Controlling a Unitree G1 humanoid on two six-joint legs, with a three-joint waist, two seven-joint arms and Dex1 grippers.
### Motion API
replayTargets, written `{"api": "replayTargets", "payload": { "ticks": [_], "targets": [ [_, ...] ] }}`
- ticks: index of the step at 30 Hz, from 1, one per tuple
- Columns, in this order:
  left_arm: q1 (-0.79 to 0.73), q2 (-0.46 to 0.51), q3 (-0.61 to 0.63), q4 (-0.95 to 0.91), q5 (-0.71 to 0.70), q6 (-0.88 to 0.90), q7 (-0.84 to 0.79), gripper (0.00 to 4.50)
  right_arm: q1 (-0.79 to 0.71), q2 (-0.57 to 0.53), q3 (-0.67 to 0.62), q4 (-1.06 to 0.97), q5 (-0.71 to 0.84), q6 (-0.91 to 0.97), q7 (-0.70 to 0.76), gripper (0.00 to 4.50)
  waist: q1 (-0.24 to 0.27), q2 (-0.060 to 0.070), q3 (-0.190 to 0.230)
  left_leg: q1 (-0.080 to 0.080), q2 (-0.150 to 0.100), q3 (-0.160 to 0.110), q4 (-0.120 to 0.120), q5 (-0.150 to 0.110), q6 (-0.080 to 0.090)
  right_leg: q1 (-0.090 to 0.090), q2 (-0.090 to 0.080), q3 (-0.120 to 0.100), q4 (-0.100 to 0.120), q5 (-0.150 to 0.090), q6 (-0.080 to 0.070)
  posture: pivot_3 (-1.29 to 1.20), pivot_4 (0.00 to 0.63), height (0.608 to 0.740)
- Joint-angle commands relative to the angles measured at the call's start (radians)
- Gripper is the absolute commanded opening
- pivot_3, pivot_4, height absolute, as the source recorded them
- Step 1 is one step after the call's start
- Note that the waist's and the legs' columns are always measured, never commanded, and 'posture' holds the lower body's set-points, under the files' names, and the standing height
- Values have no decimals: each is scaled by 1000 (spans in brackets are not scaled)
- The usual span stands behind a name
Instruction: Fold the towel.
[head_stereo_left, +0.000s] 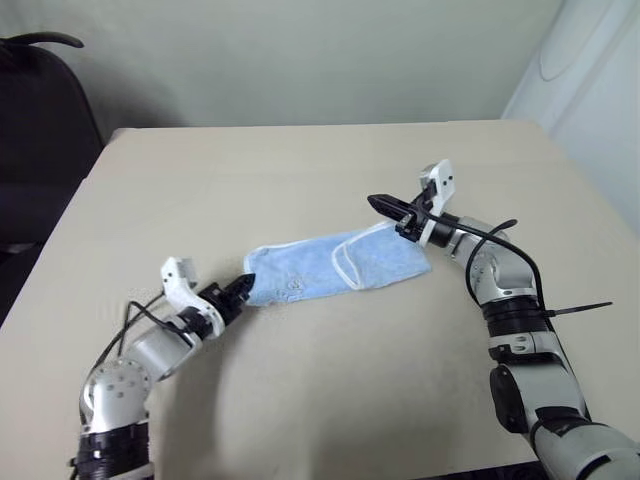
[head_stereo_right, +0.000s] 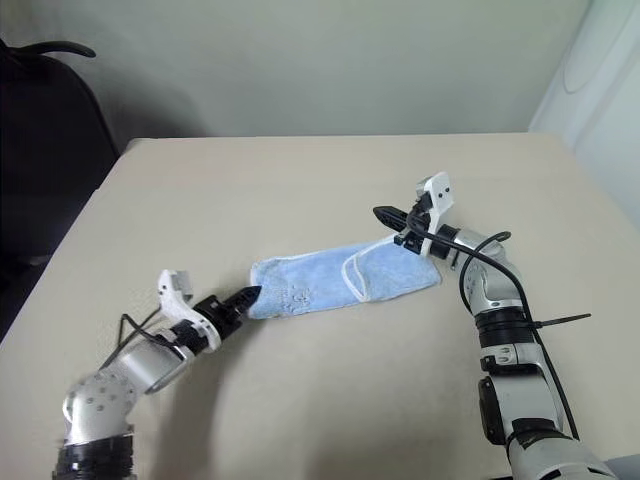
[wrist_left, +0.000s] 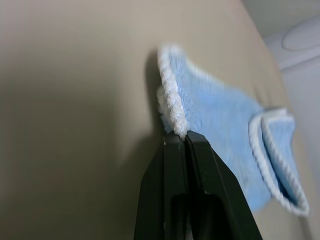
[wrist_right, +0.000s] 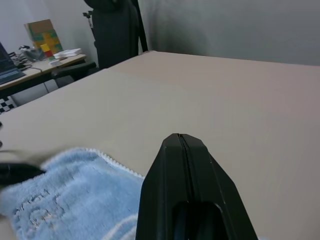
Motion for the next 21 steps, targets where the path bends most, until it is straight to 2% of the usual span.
{"api": "replayTargets", "payload": {
  "ticks": [1, 6, 10, 14, 18, 21],
  "targets": [
    [-41, 69, 92, 1, -32, -7, -25, 44, -6, -1, -10, -10, 1, -26, -8, 0, -5, 0, 0, 0, 0, 0, -1, 0, 0, 0, 0, 0, 0, 0, 0, 0, 150, 740],
    [-82, 160, 88, -22, -33, 33, -80, 44, -8, 1, -8, 6, -4, -42, -12, 0, -16, 0, 0, -1, 0, 1, -4, 0, -1, -3, 0, 1, -1, 0, -1, 0, 150, 740],
    [-160, 186, -8, -63, -21, 79, -119, 44, -15, 3, -11, 29, -8, -60, -21, 0, -14, 0, 0, -2, 0, 0, -5, 1, -2, -4, 0, 0, -1, -1, -1, 0, 150, 740],
    [-333, 146, -132, -42, -7, 116, -125, 44, -19, 8, -15, 41, -11, -73, -30, 0, -13, -1, 0, -2, 0, 0, -4, 1, -2, -4, 0, 0, 0, 0, -2, 0, 150, 740],
    [-556, 35, -294, 33, 55, 156, -148, 44, -30, 16, -33, 78, -25, -113, -75, 0, -12, -1, 0, -6, 0, 0, -1, 1, -1, -6, -1, 0, 0, 0, -1, 0, 150, 740],
    [-643, -30, -401, 76, 127, 187, -197, 44, -44, 19, -60, 110, -30, -150, -137, 0, -19, -1, 0, -9, 0, 0, 2, 1, -1, -8, -1, 0, 0, 0, -1, 0, 150, 740]
  ]
}}
